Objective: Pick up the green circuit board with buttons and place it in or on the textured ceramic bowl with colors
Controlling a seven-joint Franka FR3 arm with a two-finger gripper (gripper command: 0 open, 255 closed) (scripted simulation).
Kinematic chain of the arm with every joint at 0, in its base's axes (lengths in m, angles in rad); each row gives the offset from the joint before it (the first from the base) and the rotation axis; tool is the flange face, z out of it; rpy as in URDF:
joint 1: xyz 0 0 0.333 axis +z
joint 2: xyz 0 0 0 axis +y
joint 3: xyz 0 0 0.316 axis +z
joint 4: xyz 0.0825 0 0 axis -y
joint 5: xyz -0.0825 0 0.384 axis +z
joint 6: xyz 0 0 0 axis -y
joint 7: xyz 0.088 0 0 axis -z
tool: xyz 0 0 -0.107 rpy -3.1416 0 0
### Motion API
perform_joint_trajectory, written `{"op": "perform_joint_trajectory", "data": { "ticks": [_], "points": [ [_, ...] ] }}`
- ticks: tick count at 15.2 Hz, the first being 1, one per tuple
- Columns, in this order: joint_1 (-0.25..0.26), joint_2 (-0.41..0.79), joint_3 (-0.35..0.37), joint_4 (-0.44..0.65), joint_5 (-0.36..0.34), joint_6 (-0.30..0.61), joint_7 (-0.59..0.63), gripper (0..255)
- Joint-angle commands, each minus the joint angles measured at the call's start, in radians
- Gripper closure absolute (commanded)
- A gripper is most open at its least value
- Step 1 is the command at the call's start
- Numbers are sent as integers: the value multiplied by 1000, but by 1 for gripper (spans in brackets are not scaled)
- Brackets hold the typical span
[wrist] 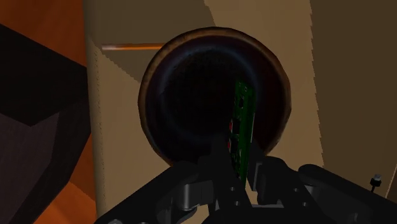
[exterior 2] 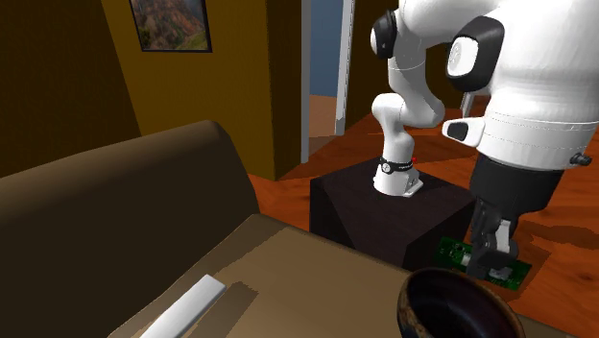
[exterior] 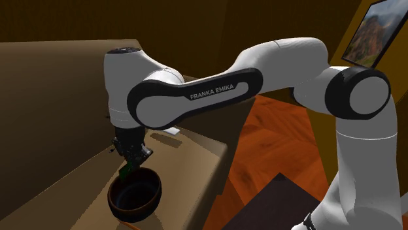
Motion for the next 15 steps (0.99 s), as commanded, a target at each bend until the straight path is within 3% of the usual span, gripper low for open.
{"op": "perform_joint_trajectory", "data": {
  "ticks": [1, 9, 15],
  "points": [
    [1, 9, -3, -18, -6, 25, 5, 255],
    [5, 46, -19, -82, -33, 121, 21, 255],
    [5, 46, -19, -82, -33, 121, 21, 255]
  ]
}}
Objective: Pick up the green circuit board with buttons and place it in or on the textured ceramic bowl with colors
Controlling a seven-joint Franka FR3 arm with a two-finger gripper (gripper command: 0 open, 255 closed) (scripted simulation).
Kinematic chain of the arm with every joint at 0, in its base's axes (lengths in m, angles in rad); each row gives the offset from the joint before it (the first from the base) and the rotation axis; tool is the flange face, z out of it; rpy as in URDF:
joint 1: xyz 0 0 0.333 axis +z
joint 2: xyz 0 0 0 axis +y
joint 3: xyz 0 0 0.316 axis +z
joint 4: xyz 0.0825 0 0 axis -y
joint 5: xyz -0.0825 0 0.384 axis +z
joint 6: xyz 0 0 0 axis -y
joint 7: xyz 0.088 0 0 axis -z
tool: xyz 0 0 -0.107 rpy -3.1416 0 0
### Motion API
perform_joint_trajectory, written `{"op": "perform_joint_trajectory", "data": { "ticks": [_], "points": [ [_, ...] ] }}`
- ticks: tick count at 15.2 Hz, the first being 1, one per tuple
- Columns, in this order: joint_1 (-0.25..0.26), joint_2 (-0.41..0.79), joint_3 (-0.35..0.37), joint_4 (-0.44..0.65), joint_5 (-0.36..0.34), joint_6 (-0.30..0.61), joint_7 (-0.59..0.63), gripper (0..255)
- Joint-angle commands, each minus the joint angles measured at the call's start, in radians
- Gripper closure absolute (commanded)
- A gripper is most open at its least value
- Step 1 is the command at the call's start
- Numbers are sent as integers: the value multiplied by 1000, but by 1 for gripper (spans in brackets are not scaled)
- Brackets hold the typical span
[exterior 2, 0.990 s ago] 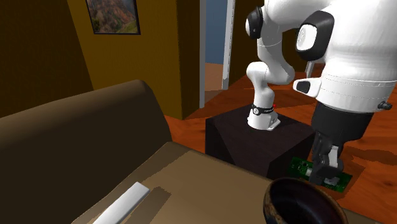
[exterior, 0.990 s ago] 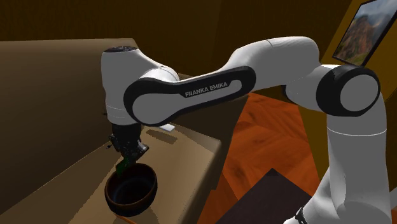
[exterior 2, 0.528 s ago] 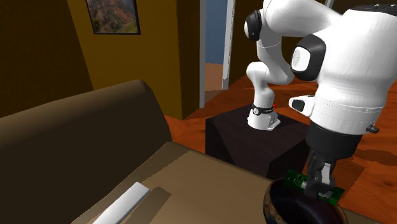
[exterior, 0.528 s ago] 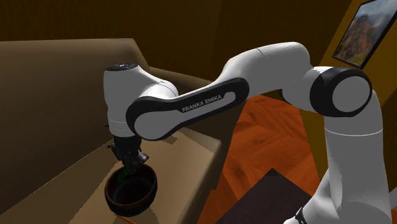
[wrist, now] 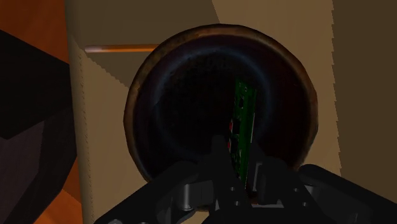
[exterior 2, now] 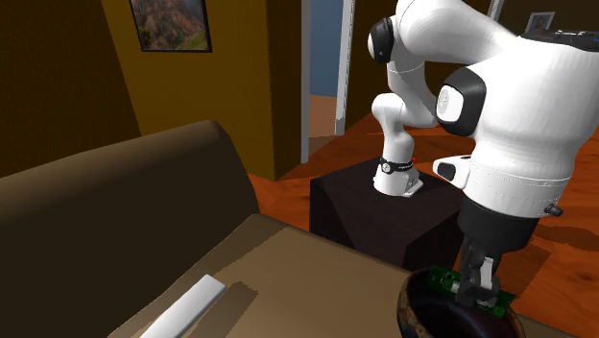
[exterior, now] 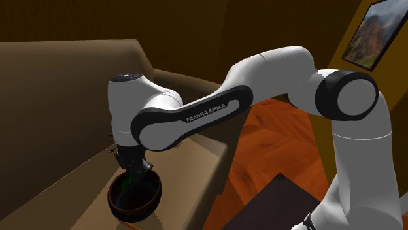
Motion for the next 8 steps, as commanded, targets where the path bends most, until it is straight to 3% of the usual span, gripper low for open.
{"op": "perform_joint_trajectory", "data": {
  "ticks": [1, 2, 3, 8],
  "points": [
    [0, 0, 0, 0, 0, 0, 0, 255],
    [0, 0, 0, 0, 0, 0, 0, 255],
    [0, 0, 0, 0, 0, 0, 0, 0],
    [0, 0, 0, 0, 0, 0, 0, 0]
  ]
}}
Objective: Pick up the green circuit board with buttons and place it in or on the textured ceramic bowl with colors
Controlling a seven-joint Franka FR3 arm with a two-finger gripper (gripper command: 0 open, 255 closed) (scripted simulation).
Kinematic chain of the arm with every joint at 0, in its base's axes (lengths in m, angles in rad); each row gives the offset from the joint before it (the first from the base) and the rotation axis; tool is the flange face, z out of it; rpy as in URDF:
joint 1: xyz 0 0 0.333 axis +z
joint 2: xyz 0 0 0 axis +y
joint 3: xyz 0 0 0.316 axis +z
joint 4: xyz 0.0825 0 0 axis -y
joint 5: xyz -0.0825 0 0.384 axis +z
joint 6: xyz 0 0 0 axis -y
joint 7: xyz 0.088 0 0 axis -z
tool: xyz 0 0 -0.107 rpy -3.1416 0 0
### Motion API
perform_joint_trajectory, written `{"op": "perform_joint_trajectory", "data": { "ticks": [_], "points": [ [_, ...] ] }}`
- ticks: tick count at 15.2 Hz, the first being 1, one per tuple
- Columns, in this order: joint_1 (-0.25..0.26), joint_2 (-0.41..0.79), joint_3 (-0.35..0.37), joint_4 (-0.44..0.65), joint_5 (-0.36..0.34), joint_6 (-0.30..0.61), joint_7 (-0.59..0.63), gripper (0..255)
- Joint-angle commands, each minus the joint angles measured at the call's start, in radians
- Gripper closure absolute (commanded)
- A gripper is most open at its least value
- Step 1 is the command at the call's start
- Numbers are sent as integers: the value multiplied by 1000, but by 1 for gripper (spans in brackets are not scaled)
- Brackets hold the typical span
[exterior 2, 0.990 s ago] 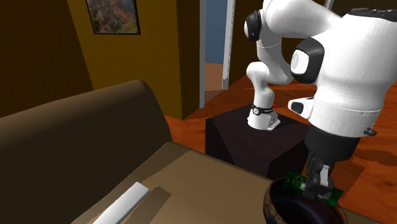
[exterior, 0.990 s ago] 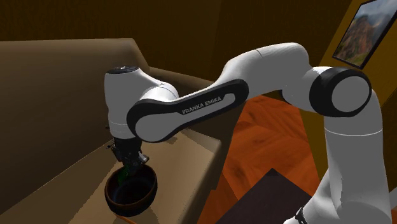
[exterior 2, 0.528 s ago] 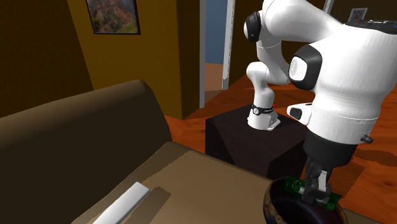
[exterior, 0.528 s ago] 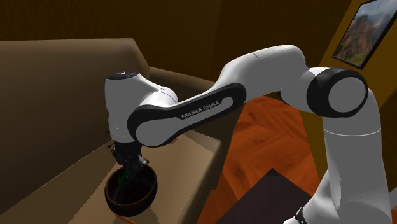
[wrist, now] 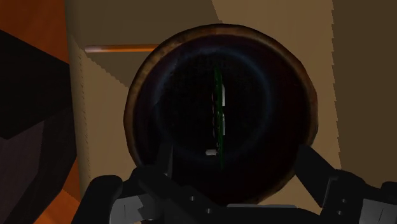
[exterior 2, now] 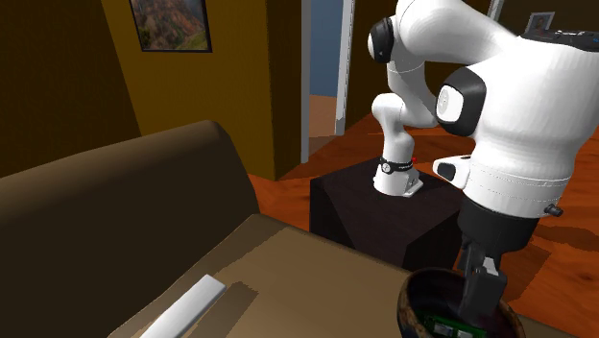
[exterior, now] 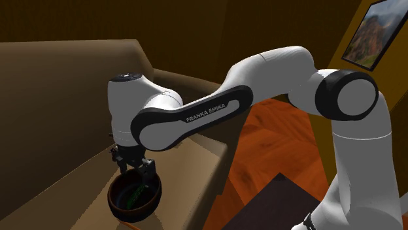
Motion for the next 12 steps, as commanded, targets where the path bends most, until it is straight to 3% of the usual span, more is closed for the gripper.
{"op": "perform_joint_trajectory", "data": {
  "ticks": [1, 4, 12],
  "points": [
    [-2, -13, 5, 16, 9, -27, -5, 0],
    [-6, -42, 17, 69, 29, -105, -19, 0],
    [-6, -42, 17, 69, 29, -105, -19, 0]
  ]
}}
